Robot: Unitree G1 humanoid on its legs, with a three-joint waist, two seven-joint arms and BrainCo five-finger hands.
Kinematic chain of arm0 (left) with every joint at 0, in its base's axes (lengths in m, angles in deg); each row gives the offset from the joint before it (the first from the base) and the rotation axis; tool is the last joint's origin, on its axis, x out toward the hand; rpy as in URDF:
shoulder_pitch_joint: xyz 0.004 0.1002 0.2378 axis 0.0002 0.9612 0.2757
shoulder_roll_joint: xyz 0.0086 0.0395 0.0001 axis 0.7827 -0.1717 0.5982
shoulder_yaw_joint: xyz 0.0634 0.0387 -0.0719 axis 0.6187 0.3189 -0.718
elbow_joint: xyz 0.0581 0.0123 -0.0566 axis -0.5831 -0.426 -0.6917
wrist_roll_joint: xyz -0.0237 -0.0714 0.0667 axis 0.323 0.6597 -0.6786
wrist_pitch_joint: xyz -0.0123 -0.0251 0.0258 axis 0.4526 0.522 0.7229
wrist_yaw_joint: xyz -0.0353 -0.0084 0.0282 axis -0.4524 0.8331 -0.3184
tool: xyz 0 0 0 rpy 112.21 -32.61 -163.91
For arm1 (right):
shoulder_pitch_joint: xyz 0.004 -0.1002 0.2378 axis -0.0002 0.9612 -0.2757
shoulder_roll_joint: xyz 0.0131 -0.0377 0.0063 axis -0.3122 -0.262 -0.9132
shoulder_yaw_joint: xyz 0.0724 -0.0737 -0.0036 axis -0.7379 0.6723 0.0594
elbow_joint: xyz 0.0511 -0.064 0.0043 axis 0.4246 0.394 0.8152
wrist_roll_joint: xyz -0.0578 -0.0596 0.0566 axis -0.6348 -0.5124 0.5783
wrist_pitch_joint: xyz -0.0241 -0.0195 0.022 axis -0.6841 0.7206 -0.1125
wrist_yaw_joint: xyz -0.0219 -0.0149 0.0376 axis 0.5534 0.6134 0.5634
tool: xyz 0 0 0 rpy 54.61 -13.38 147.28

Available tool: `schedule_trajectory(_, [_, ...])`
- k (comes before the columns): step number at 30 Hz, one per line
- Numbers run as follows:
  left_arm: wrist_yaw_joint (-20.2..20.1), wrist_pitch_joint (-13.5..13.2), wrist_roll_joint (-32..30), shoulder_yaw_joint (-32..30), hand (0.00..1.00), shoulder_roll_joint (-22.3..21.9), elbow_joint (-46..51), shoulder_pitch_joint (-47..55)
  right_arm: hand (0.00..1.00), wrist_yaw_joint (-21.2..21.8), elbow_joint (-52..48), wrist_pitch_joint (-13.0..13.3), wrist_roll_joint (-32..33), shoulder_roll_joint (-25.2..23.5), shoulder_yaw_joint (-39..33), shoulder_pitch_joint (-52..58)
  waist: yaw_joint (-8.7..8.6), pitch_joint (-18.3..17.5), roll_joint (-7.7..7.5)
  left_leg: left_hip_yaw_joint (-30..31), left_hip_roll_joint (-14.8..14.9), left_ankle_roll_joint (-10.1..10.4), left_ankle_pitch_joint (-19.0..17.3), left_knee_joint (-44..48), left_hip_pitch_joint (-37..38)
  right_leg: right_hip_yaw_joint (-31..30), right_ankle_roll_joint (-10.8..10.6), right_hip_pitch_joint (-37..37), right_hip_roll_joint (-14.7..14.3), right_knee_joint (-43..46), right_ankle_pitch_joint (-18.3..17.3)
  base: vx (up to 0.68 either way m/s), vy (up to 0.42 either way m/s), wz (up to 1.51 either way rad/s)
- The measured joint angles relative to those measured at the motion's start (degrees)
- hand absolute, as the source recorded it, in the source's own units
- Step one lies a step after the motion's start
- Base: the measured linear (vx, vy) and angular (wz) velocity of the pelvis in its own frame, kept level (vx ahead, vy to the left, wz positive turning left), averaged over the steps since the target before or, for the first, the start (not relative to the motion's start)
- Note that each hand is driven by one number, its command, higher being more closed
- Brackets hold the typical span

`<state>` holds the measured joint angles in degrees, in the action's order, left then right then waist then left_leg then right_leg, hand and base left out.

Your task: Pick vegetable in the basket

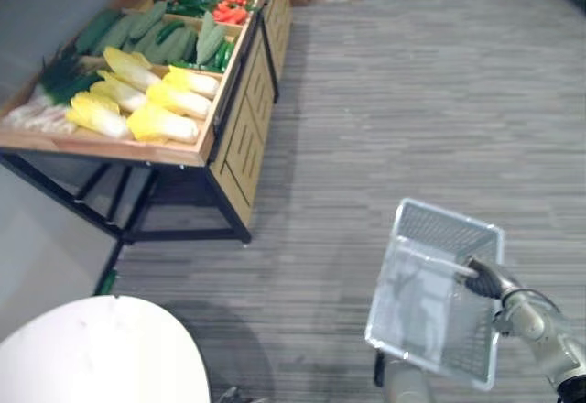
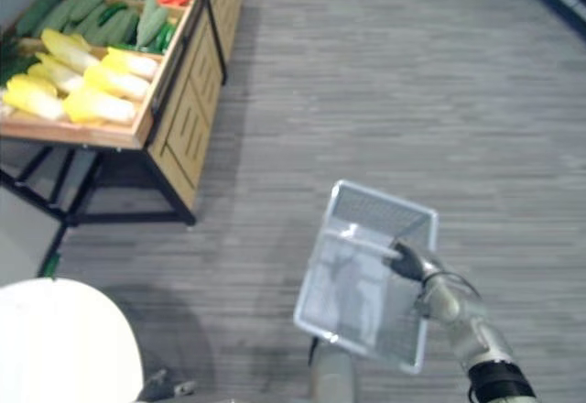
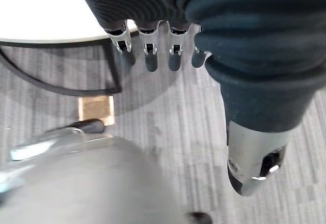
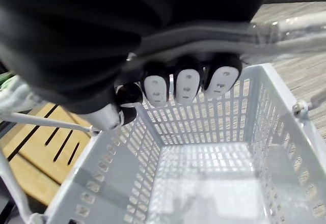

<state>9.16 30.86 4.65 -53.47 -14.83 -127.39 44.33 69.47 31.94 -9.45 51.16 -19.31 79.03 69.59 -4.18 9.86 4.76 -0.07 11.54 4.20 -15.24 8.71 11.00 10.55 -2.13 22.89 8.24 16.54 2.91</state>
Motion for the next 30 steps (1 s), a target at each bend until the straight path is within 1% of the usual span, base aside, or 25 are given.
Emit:
schedule_trajectory(2, [0.07,-0.17,-0.02,-0.38,0.0,-0.8,0.21,-0.04,1.0,-0.21,0.18,-0.02,-0.01,0.29,-0.02,-0.94,-0.24,-0.03,0.03,1.31,0.22,-0.05,3.54,5.06,-2.09,0.39,0.58,-0.72,-0.46,1.11,-2.14,0.41,-0.305,-0.06])
schedule_trajectory(3, [0.0,-0.16,-0.06,-0.99,0.0,-0.74,0.13,0.08,1.0,-0.63,0.24,-0.08,0.01,0.71,-0.05,-0.94,-0.23,-0.07,0.08,2.67,0.44,0.15,6.75,9.81,-3.7,1.11,0.96,-2.37,-0.94,1.38,-4.11,0.42,-0.275,0.07])
schedule_trajectory(5, [0.2,0.18,-0.03,-1.59,0.0,-0.57,-0.13,0.16,1.0,-0.81,0.25,-0.11,0.06,0.89,-0.05,-0.74,-0.26,0.01,-0.19,4.89,0.33,3.08,14.28,20.95,-7.72,1.85,1.38,-6.12,-1.36,1.46,-7.06,0.5,-0.266,0.1])
schedule_trajectory(6, [0.44,0.32,0.08,-1.92,0.0,-0.51,0.37,0.74,1.0,-1.21,0.28,-0.37,0.09,1.0,0.06,-0.16,0.31,0.62,-1.12,4.72,0.79,6.24,24.04,35.38,-13.33,1.64,2.97,-11.84,-1.85,0.16,-9.9,0.57,-0.199,0.01])
schedule_trajectory(7, [0.55,0.31,0.09,-1.96,0.0,-0.33,0.88,0.92,1.0,-1.72,0.28,-0.54,0.1,0.9,0.11,0.05,1.26,0.64,-1.19,1.92,1.29,4.82,20.33,43.54,-17.26,1.66,3.84,-15.26,-2.18,-1.15,-10.58,0.63,-0.178,-0.05])
schedule_trajectory(8, [0.65,0.06,0.16,-2.05,0.0,-0.4,1.1,1.02,1.0,-1.85,0.28,-0.55,0.42,0.92,0.1,0.19,2.0,0.71,-1.33,-0.72,0.87,3.68,16.96,47.25,-20.44,1.74,4.37,-18.32,-2.27,-3.0,-10.97,0.37,-0.073,-0.11])
schedule_trajectory(10, [0.7,-0.12,0.17,-1.99,0.0,-0.28,2.52,1.08,1.0,-2.06,0.27,-0.59,0.85,0.92,0.09,0.18,3.11,0.76,-1.39,-4.09,-0.36,0.94,12.91,46.96,-25.17,1.81,4.29,-22.29,-2.35,-6.12,-11.34,0.34,-0.027,-0.04])
schedule_trajectory(12, [0.75,-0.61,0.16,-2.03,0.0,-0.35,3.23,1.16,1.0,-2.17,0.31,-0.57,1.77,0.77,0.11,0.21,3.91,0.76,-1.38,-7.99,-1.4,0.35,10.02,41.21,-28.92,2.13,3.38,-25.11,-2.29,-8.16,-11.05,0.37,0.044,-0.06])
schedule_trajectory(13, [0.8,-0.77,0.16,-2.12,0.0,-0.36,3.26,1.16,1.0,-2.88,0.55,-0.52,1.81,0.44,0.09,0.22,4.47,0.84,-1.51,-11.53,-2.38,0.37,9.83,31.7,-29.82,2.16,2.63,-27.07,-1.84,-9.17,-11.5,0.36,0.097,-0.09])
schedule_trajectory(14, [0.84,-0.76,0.12,-2.12,0.0,-0.37,3.26,1.13,1.0,-3.28,0.58,-0.53,1.81,0.26,0.03,0.23,4.44,0.84,-1.51,-12.46,-3.11,0.29,9.94,26.74,-29.81,2.32,2.26,-27.76,-1.56,-9.58,-11.72,0.45,0.149,-0.11])
schedule_trajectory(15, [0.91,-0.71,0.06,-2.12,0.0,-0.51,3.17,1.17,1.0,-3.68,0.59,-0.52,1.79,0.19,0.03,0.28,4.36,0.79,-1.47,-13.42,-4.82,0.43,12.12,16.28,-28.88,2.72,0.87,-28.7,-0.87,-9.85,-12.55,0.31,0.127,-0.05])
schedule_trajectory(16, [0.9,-0.68,0.03,-2.09,0.0,-0.59,3.08,1.29,1.0,-3.78,0.6,-0.53,1.79,0.18,-0.01,0.42,4.29,0.79,-1.31,-13.35,-5.58,0.48,14.43,10.93,-28.39,2.79,0.22,-29.39,-0.64,-10.11,-12.95,0.4,0.189,-0.1])
schedule_trajectory(17, [0.94,-0.69,-0.09,-2.11,0.0,-1.03,2.96,2.11,1.0,-3.92,0.6,-0.53,1.79,0.15,-0.01,1.28,4.32,0.65,-0.69,-11.95,-6.7,0.66,20.09,-1.23,-26.54,2.44,-1.7,-31.38,-0.5,-10.85,-14.23,0.43,0.235,-0.11])
schedule_trajectory(18, [1.03,-0.74,-0.08,-2.18,0.0,-1.33,3.03,2.79,1.0,-3.92,0.6,-0.53,1.78,0.09,0.04,1.51,4.43,0.44,-0.15,-10.44,-6.59,0.77,21.03,-5.2,-25.79,2.23,-2.49,-32.23,-0.72,-11.11,-15.05,0.52,0.305,-0.07])
schedule_trajectory(19, [1.24,-0.7,-0.11,-2.97,0.0,-1.94,2.88,3.35,1.0,-4.0,0.67,-0.71,1.71,-0.56,0.0,1.86,4.28,-0.2,1.12,-9.58,-6.66,-1.7,25.14,-6.09,-25.57,1.91,-3.71,-33.97,-0.91,-11.76,-16.52,0.44,0.256,0.03])
schedule_trajectory(20, [1.2,-0.64,-0.15,-3.6,0.0,-1.97,2.6,3.07,1.0,-3.97,0.82,-0.88,1.7,-1.33,0.25,1.97,4.23,0.02,-0.17,-9.9,-7.93,-3.11,23.44,-4.62,-25.67,1.69,-3.77,-34.5,-0.05,-12.12,-16.65,0.41,0.219,0.11])
schedule_trajectory(21, [1.25,-0.77,-0.52,-3.83,0.0,-0.99,2.81,2.88,1.0,-3.95,0.65,-0.67,1.77,-1.51,1.02,1.92,4.35,0.56,-1.27,-10.4,-9.06,-4.0,19.99,-0.58,-27.18,1.32,-3.64,-35.04,1.24,-12.66,-15.79,0.39,0.192,0.09])
schedule_trajectory(22, [1.24,-0.75,-0.51,-4.45,0.0,-0.96,2.83,2.83,1.0,-3.94,0.64,-0.58,1.77,-1.59,1.22,1.7,4.72,0.64,-1.4,-10.67,-9.33,-4.7,17.42,3.54,-28.44,0.98,-4.15,-35.45,1.89,-12.92,-14.38,0.47,0.237,-0.11])
schedule_trajectory(23, [1.2,-0.62,-0.74,-5.96,0.0,-1.08,2.39,3.06,1.0,-3.76,0.61,-0.54,1.7,-1.68,2.93,1.08,5.77,0.58,-1.5,-11.83,-9.38,-6.32,14.19,8.34,-28.47,-1.39,-4.85,-36.52,2.91,-12.63,-12.93,0.38,0.205,-0.23])
schedule_trajectory(24, [1.22,-0.56,-1.12,-6.34,0.0,-1.18,2.14,3.37,1.0,-3.63,0.58,-0.47,1.69,-1.68,3.62,0.86,6.16,0.55,-1.56,-12.05,-9.62,-6.7,12.8,9.48,-27.98,-2.4,-5.02,-36.82,3.37,-11.99,-12.54,0.37,0.199,-0.29])
schedule_trajectory(25, [1.23,-0.46,-1.19,-6.54,0.0,-1.22,1.97,4.09,1.0,-3.59,0.52,-0.18,1.71,-1.73,4.68,0.52,6.04,0.25,-1.99,-12.39,-10.32,-6.86,11.22,9.69,-27.21,-3.6,-4.9,-36.51,4.19,-9.86,-12.36,0.35,0.192,-0.16])
schedule_trajectory(26, [1.27,-0.07,-1.19,-6.48,0.0,-1.51,1.98,4.78,1.0,-3.58,0.44,0.45,1.71,-2.09,4.72,0.53,6.02,-0.35,-2.46,-12.89,-11.41,-7.08,9.78,8.34,-25.72,-5.02,-4.93,-33.9,5.41,-3.59,-12.34,0.4,0.236,-0.06])
schedule_trajectory(28, [1.43,0.22,-1.2,-6.29,0.0,-1.3,1.98,5.73,1.0,-3.56,0.39,0.47,1.7,-3.65,4.6,0.56,6.03,-0.63,-3.69,-13.52,-13.83,-7.39,9.53,3.77,-21.32,-7.77,-7.82,-26.44,8.12,13.96,-10.09,0.32,0.184,0.0])
schedule_trajectory(29, [1.31,0.42,-1.21,-5.67,0.0,-0.76,1.99,6.0,1.0,-3.46,0.39,0.43,1.68,-4.57,4.63,0.78,5.97,-0.53,-4.57,-13.53,-14.7,-7.93,9.08,2.11,-19.03,-9.82,-9.18,-21.98,8.84,22.98,-5.36,0.26,0.114,0.03])
schedule_trajectory(30, [1.25,0.47,-1.17,-4.18,0.0,-0.02,2.03,6.08,1.0,-3.38,0.39,0.35,1.65,-5.49,4.65,0.92,5.87,-0.56,-4.62,-13.37,-15.12,-8.48,8.44,0.95,-16.67,-12.24,-9.96,-17.85,8.76,31.71,1.61,0.33,0.114,0.12])
